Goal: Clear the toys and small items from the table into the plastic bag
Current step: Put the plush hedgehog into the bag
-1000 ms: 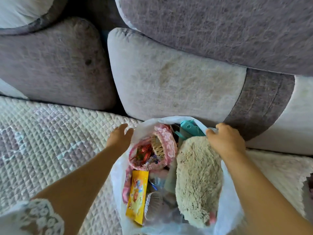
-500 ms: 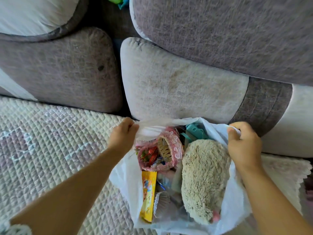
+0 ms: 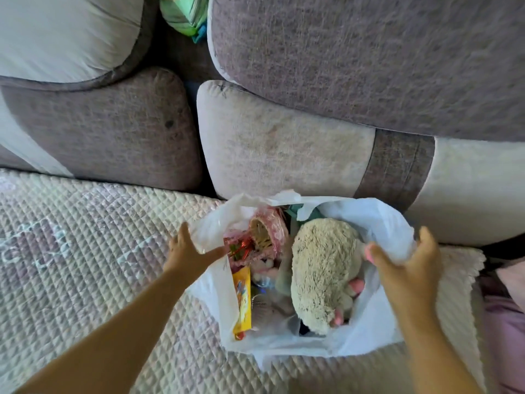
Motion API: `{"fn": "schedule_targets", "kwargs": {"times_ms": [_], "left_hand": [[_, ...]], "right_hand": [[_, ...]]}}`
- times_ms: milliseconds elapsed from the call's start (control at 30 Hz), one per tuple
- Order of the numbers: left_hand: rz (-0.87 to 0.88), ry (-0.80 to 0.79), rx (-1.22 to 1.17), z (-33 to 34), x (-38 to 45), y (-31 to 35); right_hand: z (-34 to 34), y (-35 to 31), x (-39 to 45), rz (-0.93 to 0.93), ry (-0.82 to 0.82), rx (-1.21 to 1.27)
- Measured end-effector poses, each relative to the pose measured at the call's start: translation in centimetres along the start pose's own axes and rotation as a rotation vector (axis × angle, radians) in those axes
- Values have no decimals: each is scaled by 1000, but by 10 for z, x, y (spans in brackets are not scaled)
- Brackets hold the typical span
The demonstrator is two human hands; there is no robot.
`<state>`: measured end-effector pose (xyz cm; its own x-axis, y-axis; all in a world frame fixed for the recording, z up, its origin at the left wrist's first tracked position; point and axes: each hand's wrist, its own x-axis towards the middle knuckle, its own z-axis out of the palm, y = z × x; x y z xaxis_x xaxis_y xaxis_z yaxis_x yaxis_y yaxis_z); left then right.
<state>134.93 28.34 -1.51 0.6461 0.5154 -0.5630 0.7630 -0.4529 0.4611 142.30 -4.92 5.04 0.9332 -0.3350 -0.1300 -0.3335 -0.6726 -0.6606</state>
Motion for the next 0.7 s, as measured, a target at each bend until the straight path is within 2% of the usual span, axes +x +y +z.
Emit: {"fn": "schedule_targets", "kwargs": {"times_ms": [100,133,200,267,333,500,600,700], "left_hand": [[-113,-26,-310,26,-20,-21],[-186,-17,-422,35,-27,-26],[-335,-98,-598,49,-38,-33],[-389,-199,-620,56,-44,-43],[-350,-244,-521,56,-49,-50],[-212,-156,-458,41,-71,-40],[-137,-51,-424,22,-86,-29],[-43,119,-373,-5,-98,-22]], "right_hand": [[6,10,-52,90,11,28],[9,15,-66,128,19,13],[17,28,-88,205,22,7],[22,40,-103,342,10,106],[23,49,-110,446,-7,155],[9,45,-112,302,13,158],[-14,28,-108,179,53,171],[-40,4,-104,69,104,226]]}}
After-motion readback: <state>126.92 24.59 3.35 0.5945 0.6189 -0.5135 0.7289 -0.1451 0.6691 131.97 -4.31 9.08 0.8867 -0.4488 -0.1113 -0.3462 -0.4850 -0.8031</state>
